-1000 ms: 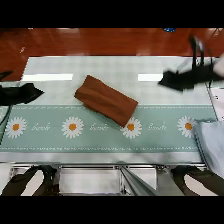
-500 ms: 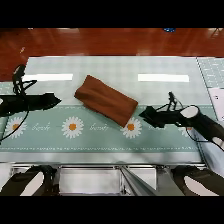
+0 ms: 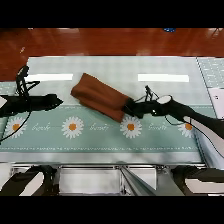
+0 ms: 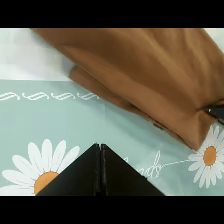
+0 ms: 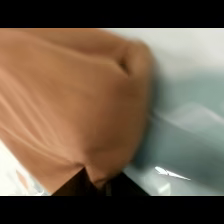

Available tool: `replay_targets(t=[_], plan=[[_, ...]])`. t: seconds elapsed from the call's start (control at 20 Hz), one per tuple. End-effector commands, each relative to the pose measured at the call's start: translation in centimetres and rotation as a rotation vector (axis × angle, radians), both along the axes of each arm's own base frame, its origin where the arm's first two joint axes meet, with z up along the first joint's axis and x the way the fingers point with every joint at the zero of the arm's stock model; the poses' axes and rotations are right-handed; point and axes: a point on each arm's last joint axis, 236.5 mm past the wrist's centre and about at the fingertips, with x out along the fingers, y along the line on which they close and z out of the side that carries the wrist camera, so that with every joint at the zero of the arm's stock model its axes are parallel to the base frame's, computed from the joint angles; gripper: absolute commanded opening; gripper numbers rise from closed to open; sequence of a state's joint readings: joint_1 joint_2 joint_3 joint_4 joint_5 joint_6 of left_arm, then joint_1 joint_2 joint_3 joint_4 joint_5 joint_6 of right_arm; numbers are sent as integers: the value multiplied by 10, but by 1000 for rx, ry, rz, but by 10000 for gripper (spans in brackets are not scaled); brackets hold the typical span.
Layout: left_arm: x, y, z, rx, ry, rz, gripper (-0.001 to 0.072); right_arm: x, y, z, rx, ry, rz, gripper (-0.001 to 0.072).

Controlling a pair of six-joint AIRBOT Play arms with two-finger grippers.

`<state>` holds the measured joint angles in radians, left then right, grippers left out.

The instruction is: Fold the shirts.

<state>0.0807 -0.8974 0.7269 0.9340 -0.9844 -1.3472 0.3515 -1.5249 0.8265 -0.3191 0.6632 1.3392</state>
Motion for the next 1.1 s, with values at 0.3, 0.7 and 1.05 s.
replay_targets(t=[0.3,0.7,1.05], plan=[[-3,-2,-2,-3,13,-9,21,114,15,214,-115,-504,221,23],[-5,-3,-2,-5,21,-15,21,117,-136,330,-287,-576,69,23],[2,-3,4,-20,-9,7,21,29,-314,361,-602,-416,-229,22]])
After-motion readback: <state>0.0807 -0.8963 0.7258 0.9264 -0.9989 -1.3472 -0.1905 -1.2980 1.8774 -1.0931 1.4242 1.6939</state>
